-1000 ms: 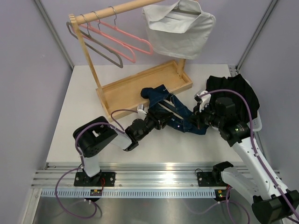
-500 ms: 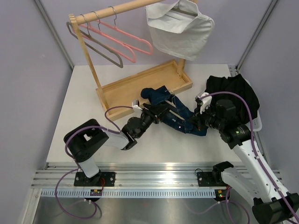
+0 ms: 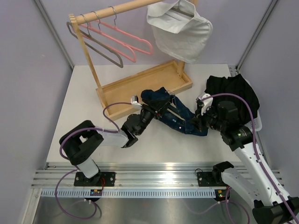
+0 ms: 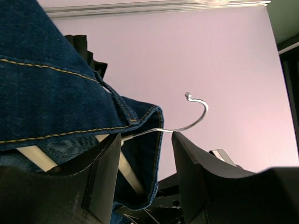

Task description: Remove the skirt from the hanger

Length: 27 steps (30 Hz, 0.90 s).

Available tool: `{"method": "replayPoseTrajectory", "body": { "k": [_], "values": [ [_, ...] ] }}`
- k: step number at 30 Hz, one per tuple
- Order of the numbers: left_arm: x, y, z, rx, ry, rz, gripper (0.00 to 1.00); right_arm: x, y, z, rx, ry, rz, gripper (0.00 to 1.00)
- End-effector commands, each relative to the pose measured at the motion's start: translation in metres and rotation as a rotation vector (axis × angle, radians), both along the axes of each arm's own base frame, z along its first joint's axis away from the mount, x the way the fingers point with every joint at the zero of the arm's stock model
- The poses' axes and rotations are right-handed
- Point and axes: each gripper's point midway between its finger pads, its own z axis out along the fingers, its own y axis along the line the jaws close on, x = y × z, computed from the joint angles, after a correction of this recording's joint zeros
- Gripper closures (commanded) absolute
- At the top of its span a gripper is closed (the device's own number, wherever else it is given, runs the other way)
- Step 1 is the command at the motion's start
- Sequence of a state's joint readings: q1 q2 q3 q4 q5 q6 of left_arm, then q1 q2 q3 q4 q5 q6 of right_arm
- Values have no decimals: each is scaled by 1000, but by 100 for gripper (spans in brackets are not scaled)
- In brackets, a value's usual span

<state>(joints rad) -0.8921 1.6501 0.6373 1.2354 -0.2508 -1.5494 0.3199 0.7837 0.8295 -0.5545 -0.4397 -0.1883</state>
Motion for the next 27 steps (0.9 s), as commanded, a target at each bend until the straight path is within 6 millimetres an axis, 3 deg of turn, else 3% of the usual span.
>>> {"method": "replayPoseTrajectory", "body": {
  "k": [1, 11, 13, 20, 27],
  "values": [
    [6, 6, 24, -24, -49, 52, 50, 2, 5, 30, 40, -105, 28, 100],
    [0, 18, 12, 90, -5, 92, 55, 10, 4, 44, 50, -130, -4, 100],
    [2, 17, -1, 146, 37, 98, 55, 10, 5, 46, 55, -130, -2, 100],
    [6, 5, -10, 215, 80, 84, 57, 9, 8, 50, 75, -121, 10, 100],
    [13, -2, -3, 194, 71, 93, 57, 6, 12, 48, 90, -104, 32, 100]
  ]
}}
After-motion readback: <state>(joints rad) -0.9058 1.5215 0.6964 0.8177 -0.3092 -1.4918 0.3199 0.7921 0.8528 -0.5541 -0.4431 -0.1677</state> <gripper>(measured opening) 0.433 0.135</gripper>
